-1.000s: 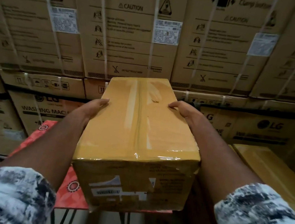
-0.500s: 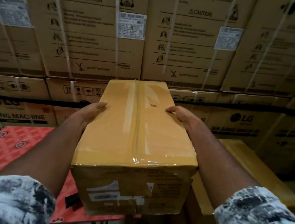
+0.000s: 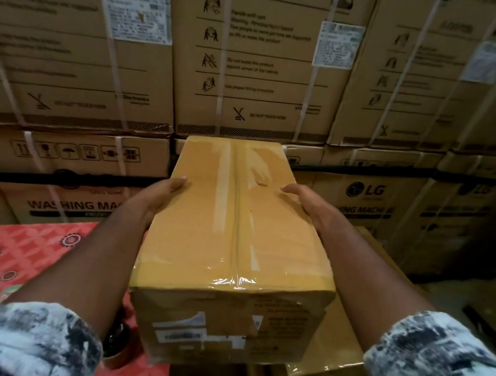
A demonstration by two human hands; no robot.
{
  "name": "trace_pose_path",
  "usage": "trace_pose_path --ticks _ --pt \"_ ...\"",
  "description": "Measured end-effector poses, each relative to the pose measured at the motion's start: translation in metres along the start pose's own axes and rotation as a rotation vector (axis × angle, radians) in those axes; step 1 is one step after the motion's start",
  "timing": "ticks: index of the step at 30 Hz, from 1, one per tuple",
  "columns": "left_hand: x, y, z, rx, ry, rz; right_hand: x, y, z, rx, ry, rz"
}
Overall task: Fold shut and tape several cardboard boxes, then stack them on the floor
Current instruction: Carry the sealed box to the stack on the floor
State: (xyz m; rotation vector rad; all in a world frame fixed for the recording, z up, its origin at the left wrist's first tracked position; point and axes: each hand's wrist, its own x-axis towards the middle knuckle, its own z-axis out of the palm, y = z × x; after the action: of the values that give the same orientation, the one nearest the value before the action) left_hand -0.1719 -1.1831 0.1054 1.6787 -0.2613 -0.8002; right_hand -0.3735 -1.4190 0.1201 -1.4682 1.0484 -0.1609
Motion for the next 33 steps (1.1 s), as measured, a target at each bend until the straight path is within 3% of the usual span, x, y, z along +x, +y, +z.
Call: trace_pose_path --ticks 14,21,33 --pt "0.025 -0.042 0.145 -0.037 0.019 -0.119 0.060 0.060 -0.128 -0.104 0.091 -0.067" --pt "0.029 -0.069 0.224 -0.057 0.080 -0.043 0.095 0.090 -0.197 -0.126 0.082 -0.167" --pt "0.041 -0.129 0.285 -0.004 0.201 -0.031 0.150 0.154 -0.232 -0.076 0.011 -0.216"
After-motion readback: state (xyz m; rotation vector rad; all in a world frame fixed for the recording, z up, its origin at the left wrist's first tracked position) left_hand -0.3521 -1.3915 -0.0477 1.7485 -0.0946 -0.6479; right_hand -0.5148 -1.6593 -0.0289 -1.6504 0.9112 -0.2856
